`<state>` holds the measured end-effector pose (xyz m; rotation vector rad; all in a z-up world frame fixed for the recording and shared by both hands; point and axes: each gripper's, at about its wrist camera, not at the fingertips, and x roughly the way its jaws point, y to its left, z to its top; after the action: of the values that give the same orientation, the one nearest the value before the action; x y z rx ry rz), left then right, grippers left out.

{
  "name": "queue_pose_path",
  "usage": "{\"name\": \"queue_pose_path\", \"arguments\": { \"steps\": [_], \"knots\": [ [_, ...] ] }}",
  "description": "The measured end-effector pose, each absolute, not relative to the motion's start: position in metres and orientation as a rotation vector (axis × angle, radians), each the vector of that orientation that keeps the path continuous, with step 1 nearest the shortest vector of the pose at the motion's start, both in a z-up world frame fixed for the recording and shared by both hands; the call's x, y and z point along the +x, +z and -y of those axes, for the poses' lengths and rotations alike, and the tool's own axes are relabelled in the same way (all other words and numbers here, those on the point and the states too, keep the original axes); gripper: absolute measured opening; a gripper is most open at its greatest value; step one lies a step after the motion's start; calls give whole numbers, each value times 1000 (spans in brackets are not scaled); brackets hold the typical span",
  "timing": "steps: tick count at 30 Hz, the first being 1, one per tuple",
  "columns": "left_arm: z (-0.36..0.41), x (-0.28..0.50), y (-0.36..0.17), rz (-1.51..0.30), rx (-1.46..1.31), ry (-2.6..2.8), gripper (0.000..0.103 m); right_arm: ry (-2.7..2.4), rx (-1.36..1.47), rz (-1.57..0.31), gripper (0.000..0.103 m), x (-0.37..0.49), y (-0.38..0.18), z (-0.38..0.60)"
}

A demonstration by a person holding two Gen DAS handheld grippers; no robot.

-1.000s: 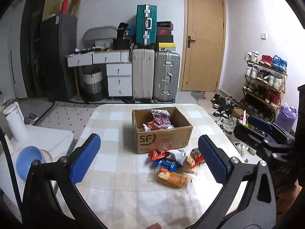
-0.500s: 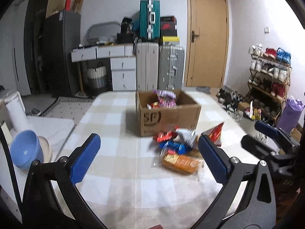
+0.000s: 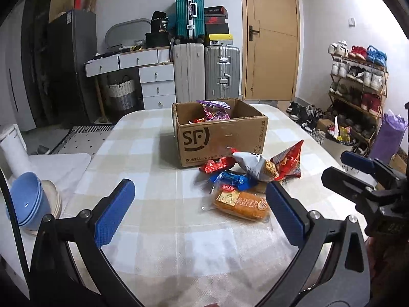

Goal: Organize snacks
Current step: 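Move both open tools toward the snack pile on the table, then grasp the white noodle bag with the right tool while the left tool grasps the bread loaf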

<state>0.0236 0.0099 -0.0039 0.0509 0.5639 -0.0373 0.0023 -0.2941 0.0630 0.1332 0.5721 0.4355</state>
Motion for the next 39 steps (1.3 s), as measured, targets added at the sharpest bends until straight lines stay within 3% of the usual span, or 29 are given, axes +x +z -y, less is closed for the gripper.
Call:
{"name": "queue_pose_path", "arguments": {
  "steps": [14, 26, 34, 37, 39],
  "knots": [
    [-16, 33, -13, -619, -4, -17, 102, 423, 134, -627, 95, 16, 50, 290],
    [-30, 51, -22, -678, -83, -6, 102, 441, -2, -739, 94, 93, 21, 252],
    [-40, 69, -35, -751, -137, -1, 102, 432, -45, -939, 68, 153, -15, 227],
    [-40, 77, -41, -779, -124, 16, 102, 417, -76, -962, 67, 158, -24, 222],
    [-40, 83, -46, -797, -134, 13, 102, 404, -71, -972, 52, 159, -25, 224]
  ]
}}
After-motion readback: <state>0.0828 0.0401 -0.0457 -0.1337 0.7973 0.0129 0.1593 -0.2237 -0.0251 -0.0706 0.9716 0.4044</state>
